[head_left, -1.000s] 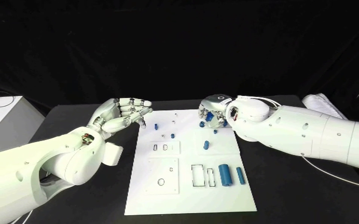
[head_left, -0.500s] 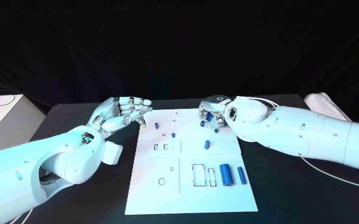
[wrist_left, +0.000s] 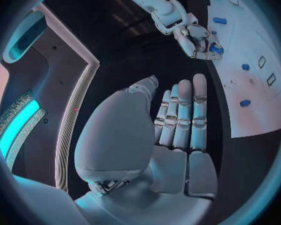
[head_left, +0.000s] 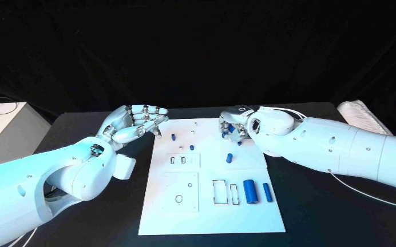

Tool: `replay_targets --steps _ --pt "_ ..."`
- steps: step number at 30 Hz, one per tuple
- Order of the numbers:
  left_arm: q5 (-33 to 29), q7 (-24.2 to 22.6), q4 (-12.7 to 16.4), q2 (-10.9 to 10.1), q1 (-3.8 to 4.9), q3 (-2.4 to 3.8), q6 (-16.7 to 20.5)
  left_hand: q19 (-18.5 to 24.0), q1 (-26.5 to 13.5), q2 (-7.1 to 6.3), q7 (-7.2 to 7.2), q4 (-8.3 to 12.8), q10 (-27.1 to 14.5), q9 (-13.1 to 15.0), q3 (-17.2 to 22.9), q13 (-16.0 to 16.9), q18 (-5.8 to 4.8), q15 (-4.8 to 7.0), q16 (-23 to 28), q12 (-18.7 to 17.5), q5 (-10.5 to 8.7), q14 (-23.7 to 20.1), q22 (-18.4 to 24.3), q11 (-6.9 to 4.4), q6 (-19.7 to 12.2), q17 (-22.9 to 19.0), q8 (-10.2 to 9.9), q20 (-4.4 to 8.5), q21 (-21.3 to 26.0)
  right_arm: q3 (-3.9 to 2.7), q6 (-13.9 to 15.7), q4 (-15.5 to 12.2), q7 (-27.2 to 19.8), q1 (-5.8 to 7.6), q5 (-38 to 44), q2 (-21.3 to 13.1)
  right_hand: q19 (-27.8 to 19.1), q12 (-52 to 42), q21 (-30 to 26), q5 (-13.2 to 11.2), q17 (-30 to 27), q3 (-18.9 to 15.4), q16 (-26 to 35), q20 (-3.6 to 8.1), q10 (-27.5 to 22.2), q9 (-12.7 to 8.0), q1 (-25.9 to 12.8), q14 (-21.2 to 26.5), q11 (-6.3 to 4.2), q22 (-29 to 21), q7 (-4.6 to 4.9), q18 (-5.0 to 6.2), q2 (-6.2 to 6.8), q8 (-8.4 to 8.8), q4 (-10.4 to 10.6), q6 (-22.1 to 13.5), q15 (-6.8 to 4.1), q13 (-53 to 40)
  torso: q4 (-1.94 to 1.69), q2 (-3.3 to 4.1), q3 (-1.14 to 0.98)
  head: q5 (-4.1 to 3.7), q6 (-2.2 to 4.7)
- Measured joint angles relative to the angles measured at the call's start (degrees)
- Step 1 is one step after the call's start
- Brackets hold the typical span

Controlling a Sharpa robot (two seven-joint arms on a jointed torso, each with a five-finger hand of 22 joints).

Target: Assemble the parts on the task board

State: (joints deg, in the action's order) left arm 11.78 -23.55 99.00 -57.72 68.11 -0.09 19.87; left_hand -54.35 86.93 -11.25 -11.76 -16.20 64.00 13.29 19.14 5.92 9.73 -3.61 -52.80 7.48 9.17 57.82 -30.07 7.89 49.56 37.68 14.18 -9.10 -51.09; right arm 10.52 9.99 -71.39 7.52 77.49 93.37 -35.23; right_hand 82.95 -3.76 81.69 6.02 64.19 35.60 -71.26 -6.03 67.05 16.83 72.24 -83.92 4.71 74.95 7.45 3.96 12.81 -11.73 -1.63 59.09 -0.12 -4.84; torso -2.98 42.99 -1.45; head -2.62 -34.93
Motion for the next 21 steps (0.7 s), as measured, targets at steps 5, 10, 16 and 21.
replay_targets --steps 5,10,16,21 --pt "0.0 0.0 0.0 0.0 0.04 0.0 0.0 0.0 0.0 0.0 0.0 0.0 0.0 0.0 0.0 0.0 0.0 0.0 0.0 0.0 0.0 0.0 0.0 0.0 0.0 0.0 0.0 0.0 0.0 -0.03 0.0 0.0 0.0 0.0 0.0 0.1 0.7 -0.1 1.4 -0.1 0.6 1.3 -1.1 0.5 2.3 1.0 0.8 0.0 -0.5 0.0 -0.41 -0.92 -1.51 -1.3 -0.2 1.6 0.0 -0.3 0.03 0.04 -0.02 0.06 -0.12" --pt "0.0 0.0 0.0 0.0 0.07 0.0 0.0 0.0 0.0 0.0 0.0 0.0 0.0 0.1 0.0 0.1 0.0 0.0 0.0 0.0 -0.2 0.0 0.0 0.0 0.0 0.0 0.0 0.0 -0.3 -0.01 0.5 0.0 0.1 -0.07 0.1 0.1 0.8 -0.2 2.1 -1.3 0.9 2.2 -1.5 0.62 3.2 2.0 1.5 0.0 -0.53 0.0 -0.42 -0.91 -2.27 -2.01 -1.0 2.0 -0.42 -0.7 0.03 0.05 -0.02 0.12 -0.1" --pt "0.0 0.1 -0.1 0.0 0.09 0.01 0.0 0.0 0.0 0.0 0.0 0.0 0.0 0.1 0.0 0.1 0.0 0.0 0.0 0.0 -0.2 0.0 0.0 0.0 0.0 0.0 0.0 0.0 -0.3 0.04 2.2 -0.6 0.3 -0.18 0.2 0.2 0.9 -0.1 2.4 -1.6 1.1 2.7 -1.8 0.7 3.4 2.4 2.2 0.0 -0.35 0.0 -0.42 -0.91 -2.87 -2.25 -1.4 2.0 -0.42 -0.7 0.04 0.09 0.02 0.13 0.22" --pt "0.0 0.1 -0.1 -0.1 0.1 0.01 0.0 0.0 0.0 0.0 0.0 0.0 0.0 0.1 0.0 0.1 0.0 0.0 0.0 0.0 -0.2 0.0 0.0 0.0 0.0 0.0 0.0 0.0 -0.3 -0.12 4.5 -1.0 0.7 -0.01 0.3 1.2 0.9 0.0 2.4 -1.7 1.2 2.8 -1.8 0.7 3.4 2.5 2.3 0.0 -0.35 0.0 -0.42 -0.91 -3.0 -2.25 -1.6 2.0 -0.42 -0.7 0.04 0.09 0.09 0.18 0.57"
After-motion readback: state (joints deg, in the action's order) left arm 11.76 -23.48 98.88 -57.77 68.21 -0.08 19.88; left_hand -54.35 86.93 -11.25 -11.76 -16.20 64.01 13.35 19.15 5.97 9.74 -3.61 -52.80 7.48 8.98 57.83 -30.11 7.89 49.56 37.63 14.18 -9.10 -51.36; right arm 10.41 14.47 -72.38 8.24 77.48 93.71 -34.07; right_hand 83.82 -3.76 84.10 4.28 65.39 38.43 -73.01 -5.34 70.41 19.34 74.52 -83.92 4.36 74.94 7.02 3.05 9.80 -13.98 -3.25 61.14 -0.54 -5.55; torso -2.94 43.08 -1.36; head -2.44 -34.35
